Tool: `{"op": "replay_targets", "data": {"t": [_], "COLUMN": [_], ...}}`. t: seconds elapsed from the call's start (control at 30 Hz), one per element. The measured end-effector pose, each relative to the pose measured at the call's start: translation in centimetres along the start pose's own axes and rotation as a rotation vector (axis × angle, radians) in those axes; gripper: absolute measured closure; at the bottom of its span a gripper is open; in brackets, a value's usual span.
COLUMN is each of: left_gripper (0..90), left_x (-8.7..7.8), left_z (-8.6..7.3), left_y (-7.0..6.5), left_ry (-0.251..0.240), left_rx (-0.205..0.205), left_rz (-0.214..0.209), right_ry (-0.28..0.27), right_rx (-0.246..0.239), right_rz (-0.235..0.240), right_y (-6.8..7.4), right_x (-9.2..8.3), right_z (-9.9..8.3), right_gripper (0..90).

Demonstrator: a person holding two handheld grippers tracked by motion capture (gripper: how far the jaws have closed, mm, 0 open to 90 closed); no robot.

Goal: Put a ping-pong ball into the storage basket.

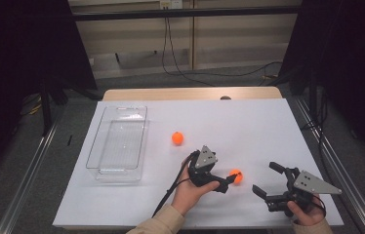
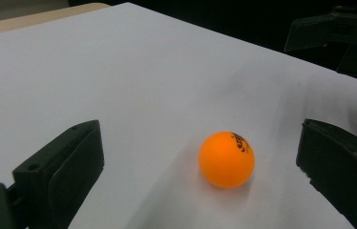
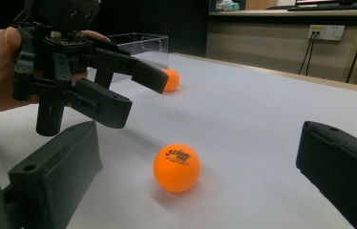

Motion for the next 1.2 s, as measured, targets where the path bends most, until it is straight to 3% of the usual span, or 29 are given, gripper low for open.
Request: {"op": "replay_targets", "data": {"t": [0.5,1.03,1.2], "left_gripper": [2.2,2.5,2.5], "left_x": [0.6,1.1,1.1], "left_z": [-0.4,-0.7,-0.7], "left_y": [-0.4,-0.8,-0.8], "left_ry": [0.046,0.089,0.092], "left_rx": [0.008,0.053,0.050], "left_rz": [-0.010,-0.009,-0.006], "right_ry": [0.000,0.000,0.000], "right_rx": [-0.001,-0.002,0.000], "right_rz": [0.000,0.003,0.003], "right_y": [0.0,0.0,0.0], "right_x": [0.0,0.0,0.0], "right_z": [0.0,0.0,0.0], "right_gripper": [1.1,1.1,1.0]}}
Point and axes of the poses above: each handheld gripper's, and its own axes: x roughly forward along the jaws, z roughly out of its top, y roughly to its left, the point moved 8 cm from there along x, roughly forward along the jaws, and after that the axes turned 7 degrees about z, right-handed, at the moved point
